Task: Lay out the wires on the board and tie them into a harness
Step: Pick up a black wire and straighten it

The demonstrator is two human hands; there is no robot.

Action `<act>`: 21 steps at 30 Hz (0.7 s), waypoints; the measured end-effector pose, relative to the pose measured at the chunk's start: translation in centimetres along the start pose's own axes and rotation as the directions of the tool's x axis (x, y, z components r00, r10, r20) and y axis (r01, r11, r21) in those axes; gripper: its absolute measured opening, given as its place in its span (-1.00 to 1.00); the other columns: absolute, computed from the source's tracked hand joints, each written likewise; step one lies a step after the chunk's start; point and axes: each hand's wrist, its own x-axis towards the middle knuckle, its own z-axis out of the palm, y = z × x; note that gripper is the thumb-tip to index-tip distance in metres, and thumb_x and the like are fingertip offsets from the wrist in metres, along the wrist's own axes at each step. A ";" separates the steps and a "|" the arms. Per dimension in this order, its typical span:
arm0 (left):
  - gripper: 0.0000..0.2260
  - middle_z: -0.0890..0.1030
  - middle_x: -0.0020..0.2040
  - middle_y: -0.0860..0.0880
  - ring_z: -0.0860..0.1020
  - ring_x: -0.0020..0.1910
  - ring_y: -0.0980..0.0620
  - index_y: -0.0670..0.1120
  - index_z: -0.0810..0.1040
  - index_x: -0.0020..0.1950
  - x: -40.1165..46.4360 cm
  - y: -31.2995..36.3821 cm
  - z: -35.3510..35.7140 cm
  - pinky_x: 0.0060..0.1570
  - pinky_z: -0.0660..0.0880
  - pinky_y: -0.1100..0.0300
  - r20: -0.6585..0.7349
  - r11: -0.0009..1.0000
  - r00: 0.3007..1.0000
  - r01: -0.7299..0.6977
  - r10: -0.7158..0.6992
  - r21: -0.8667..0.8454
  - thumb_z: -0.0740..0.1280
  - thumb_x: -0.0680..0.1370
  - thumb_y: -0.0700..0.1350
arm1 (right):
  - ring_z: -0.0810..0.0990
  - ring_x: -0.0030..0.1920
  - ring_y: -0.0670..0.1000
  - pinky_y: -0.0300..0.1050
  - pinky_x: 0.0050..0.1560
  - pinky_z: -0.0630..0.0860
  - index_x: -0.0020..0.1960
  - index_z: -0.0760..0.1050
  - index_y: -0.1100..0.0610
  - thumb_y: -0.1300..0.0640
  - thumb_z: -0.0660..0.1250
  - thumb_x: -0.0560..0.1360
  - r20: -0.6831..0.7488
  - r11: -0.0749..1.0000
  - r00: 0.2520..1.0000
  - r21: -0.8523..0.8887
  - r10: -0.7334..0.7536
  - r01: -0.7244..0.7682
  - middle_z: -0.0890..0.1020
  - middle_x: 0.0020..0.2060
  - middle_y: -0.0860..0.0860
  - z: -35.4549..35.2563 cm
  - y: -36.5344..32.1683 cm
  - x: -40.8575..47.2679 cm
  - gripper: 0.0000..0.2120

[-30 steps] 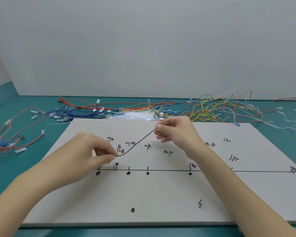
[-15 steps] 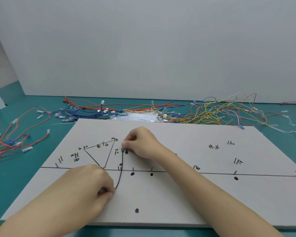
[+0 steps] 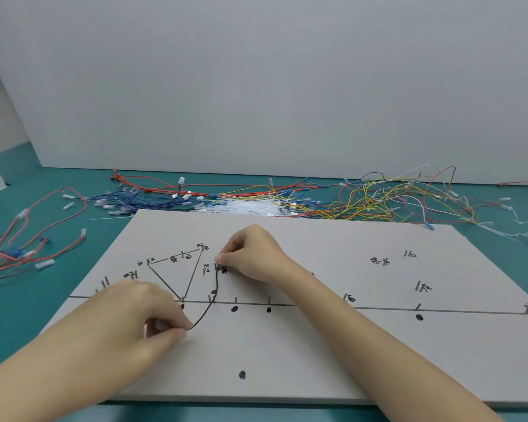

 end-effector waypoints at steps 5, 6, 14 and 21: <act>-0.83 0.54 -0.31 0.35 0.52 -0.27 0.29 0.32 0.61 -0.15 0.2 -0.1 0.2 -0.29 0.36 0.44 0.025 1.000 1.000 0.004 -0.004 -0.019 0.34 0.34 0.07 | 0.61 -0.16 -0.01 -0.11 -0.07 0.55 -0.15 0.71 0.13 0.10 0.53 0.38 0.009 0.996 0.999 0.075 0.050 -0.051 0.71 -0.24 0.02 -0.3 -0.1 0.1 -0.89; -0.84 0.54 -0.31 0.35 0.52 -0.28 0.29 0.32 0.61 -0.14 0.2 0.0 0.1 -0.26 0.36 0.46 0.013 0.999 1.000 0.011 -0.010 -0.033 0.32 0.33 0.10 | 0.61 -0.14 -0.01 -0.11 -0.06 0.55 -0.14 0.71 0.14 0.11 0.53 0.38 0.013 0.995 0.998 0.085 0.055 -0.056 0.71 -0.22 0.03 -0.4 -0.1 0.1 -0.89; -0.85 0.54 -0.35 0.28 0.49 -0.37 0.28 0.31 0.61 -0.16 -0.6 -0.4 -0.9 -0.39 0.31 0.54 -0.065 0.995 0.997 0.031 -0.038 -0.093 0.28 0.34 0.14 | 0.58 -0.20 -0.04 -0.11 -0.03 0.54 -0.18 0.69 0.13 0.14 0.53 0.38 0.040 0.992 0.998 0.110 0.053 -0.057 0.71 -0.25 0.03 -0.4 -0.1 0.2 -0.93; -0.82 0.56 -0.34 0.26 0.53 -0.31 0.24 0.27 0.63 -0.15 -0.5 0.3 0.8 -0.28 0.36 0.48 -0.036 0.987 0.999 0.002 -0.008 -0.163 0.27 0.33 0.17 | 0.63 -0.08 0.02 -0.11 -0.01 0.53 -0.16 0.70 0.13 0.12 0.51 0.41 0.011 0.993 0.999 0.105 0.050 -0.051 0.72 -0.19 0.04 -0.2 0.1 0.2 -0.92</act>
